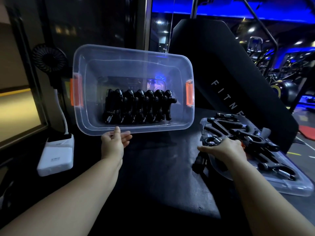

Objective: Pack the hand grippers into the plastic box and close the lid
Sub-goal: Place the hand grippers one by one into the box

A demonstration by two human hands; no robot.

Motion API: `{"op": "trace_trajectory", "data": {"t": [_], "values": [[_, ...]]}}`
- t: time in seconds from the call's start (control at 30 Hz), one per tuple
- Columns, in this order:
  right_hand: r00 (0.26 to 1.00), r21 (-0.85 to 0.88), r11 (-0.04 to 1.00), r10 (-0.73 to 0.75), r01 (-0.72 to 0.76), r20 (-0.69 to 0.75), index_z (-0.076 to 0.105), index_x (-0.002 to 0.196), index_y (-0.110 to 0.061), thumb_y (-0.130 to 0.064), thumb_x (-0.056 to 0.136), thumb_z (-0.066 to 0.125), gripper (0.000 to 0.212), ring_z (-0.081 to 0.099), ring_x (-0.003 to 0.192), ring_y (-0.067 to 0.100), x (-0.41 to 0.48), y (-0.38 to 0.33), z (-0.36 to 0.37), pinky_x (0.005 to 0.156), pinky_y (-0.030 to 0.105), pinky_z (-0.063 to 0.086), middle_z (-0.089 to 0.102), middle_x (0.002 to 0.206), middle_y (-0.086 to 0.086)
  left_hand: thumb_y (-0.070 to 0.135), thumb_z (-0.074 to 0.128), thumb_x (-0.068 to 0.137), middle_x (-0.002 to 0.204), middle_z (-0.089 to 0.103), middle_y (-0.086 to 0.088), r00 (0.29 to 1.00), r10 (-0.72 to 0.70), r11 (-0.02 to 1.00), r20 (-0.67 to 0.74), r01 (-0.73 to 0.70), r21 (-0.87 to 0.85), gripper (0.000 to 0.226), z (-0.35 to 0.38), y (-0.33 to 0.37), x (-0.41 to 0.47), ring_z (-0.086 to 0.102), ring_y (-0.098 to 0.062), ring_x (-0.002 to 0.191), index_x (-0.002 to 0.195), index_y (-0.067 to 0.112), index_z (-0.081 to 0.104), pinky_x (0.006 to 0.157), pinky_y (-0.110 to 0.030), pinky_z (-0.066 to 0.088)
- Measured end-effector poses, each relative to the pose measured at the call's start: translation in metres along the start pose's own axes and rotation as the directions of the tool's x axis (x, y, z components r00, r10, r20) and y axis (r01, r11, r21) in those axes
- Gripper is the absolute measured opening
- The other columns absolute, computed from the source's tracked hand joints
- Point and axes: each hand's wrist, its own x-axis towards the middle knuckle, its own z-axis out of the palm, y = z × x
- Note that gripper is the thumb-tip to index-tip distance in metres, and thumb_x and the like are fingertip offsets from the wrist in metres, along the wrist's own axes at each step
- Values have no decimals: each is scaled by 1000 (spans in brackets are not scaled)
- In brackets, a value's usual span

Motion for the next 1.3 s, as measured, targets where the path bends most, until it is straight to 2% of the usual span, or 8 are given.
{"op": "trace_trajectory", "data": {"t": [0.1,0.23,0.53,0.7,0.83,0.97,1.1,1.3], "values": [[998,64,998,-11,15,-58,65,81,-15,-87,31,64,88,58,77,23,-2,1,0,61,29,49,54,100,11,30,40,102,85,70,-6,1000,1,1000,0,-1,-1,35,0,0,0,68,-15,74,123,3,41,63,-24,50],[983,22,998,-62,66,-174,63,82,-11,-81,46,71,79,51,69,20,-2,-5,-6,59,27,41,53,99,10,31,40,102,85,70,-6,1000,-1,1000,0,1,0,35,1,0,0,68,-16,74,123,2,41,62,-24,50],[926,57,958,-254,280,-280,59,96,-15,-56,64,79,56,58,87,24,-13,-29,-19,64,29,36,63,87,3,30,40,102,87,71,-9,1000,-7,1000,-2,7,0,31,1,1,0,69,-16,73,118,3,43,63,-25,51],[875,-55,921,-385,386,-293,58,75,-18,-51,69,75,37,52,71,21,-28,-41,-28,51,29,31,57,69,-3,30,40,102,85,71,-6,1000,-7,1000,-4,7,5,34,-2,2,0,69,-16,74,120,2,44,63,-25,51],[882,-167,904,-422,393,-210,57,68,-17,-54,75,66,39,54,67,21,-29,-47,-39,50,28,34,56,64,-2,30,40,102,85,71,-7,1000,-11,1000,-7,11,7,34,-2,1,0,69,-16,74,120,2,45,62,-24,51],[910,-143,905,-411,401,-49,65,68,-12,-49,78,59,40,66,60,19,-34,-53,-53,59,28,51,65,53,1,29,41,102,84,72,-6,1000,-12,1000,-2,12,11,35,-2,1,1,69,-14,71,122,1,45,59,-21,51],[909,-161,895,-415,417,47,64,70,-8,-49,83,48,46,68,59,19,-41,-61,-58,61,27,50,64,46,-1,29,41,102,84,71,-6,1000,-10,1000,0,10,4,34,-1,2,0,69,-14,71,122,2,45,60,-22,51],[904,-205,885,-384,418,187,66,76,-9,-45,83,51,40,69,68,19,-45,-64,-62,67,30,54,69,60,1,29,42,101,83,72,-6,1000,-18,1000,-2,18,-5,35,-2,0,2,70,-15,72,122,0,44,63,-24,52]]}}
